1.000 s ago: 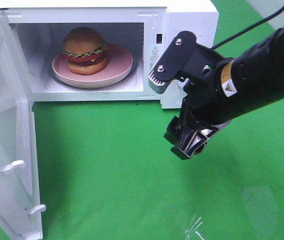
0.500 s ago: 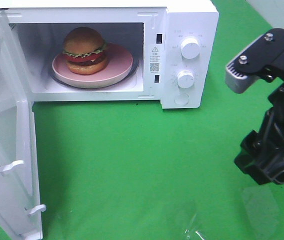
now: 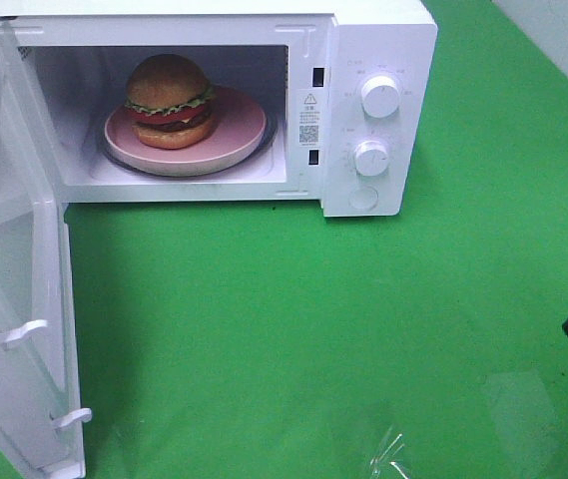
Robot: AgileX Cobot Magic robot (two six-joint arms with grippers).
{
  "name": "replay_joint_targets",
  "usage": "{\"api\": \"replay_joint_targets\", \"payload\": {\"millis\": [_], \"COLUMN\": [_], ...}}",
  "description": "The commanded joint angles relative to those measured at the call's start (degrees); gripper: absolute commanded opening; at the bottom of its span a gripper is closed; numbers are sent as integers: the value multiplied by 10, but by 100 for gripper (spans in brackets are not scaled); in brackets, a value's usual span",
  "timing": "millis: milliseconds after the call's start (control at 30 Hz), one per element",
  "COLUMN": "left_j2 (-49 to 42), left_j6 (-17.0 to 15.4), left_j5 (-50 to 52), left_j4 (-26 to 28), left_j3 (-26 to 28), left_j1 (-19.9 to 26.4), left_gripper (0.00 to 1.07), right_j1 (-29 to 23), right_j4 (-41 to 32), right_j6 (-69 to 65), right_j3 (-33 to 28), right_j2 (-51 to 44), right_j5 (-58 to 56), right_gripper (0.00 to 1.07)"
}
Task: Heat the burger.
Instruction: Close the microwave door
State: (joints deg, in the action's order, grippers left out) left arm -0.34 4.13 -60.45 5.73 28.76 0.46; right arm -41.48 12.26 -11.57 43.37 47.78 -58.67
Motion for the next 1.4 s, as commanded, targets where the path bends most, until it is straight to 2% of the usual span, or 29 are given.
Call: {"api": "replay_joint_targets", "payload": {"millis": [33, 167, 233, 267, 300, 400, 467, 500, 533, 567, 633, 667, 767, 1267, 1400], "left_j2": [-12, -12, -12, -12, -12, -12, -12, -12, -12, -12, -12, -12, -12, -12, -12], "left_j6": [-1, -1, -1, -1, -1, -1, -1, -1, -1, -1, -1, -1, -1, -1, -1], "left_j5": [8, 8, 8, 8, 8, 8, 8, 8, 8, 8, 8, 8, 8, 8, 8], "left_j4": [2, 2, 2, 2, 2, 2, 2, 2, 2, 2, 2, 2, 2, 2, 2], "left_j3": [-2, -2, -2, -2, -2, -2, -2, -2, -2, -2, -2, -2, -2, -2, -2], "left_j1": [0, 0, 0, 0, 0, 0, 0, 0, 0, 0, 0, 0, 0, 0, 0], "left_gripper": [96, 96, 96, 96, 96, 96, 96, 96, 96, 96, 96, 96, 96, 96, 96], "right_j1": [0, 9, 69, 69, 108, 124, 190, 190, 216, 216, 254, 254, 300, 356, 360], "right_j4": [-7, -11, -27, -27, -26, -26, -26, -26, -26, -26, -26, -26, -30, -67, -67], "right_j6": [-3, -3, -2, -2, -2, -1, 1, 1, 2, 2, 2, 2, 2, 32, 34], "right_j3": [-3, -3, -13, -13, -28, -34, -72, -72, -87, -87, -106, -106, -126, -141, -143], "right_j2": [-26, -52, -80, -80, -102, -115, -171, -171, -202, -202, -252, -252, -319, -493, -496], "right_j5": [-10, -15, -16, -16, -15, -15, -15, -15, -15, -15, -11, -11, 2, 11, 11], "right_gripper": [76, 76, 76, 76, 76, 76, 76, 76, 76, 76, 76, 76, 76, 76, 76]}}
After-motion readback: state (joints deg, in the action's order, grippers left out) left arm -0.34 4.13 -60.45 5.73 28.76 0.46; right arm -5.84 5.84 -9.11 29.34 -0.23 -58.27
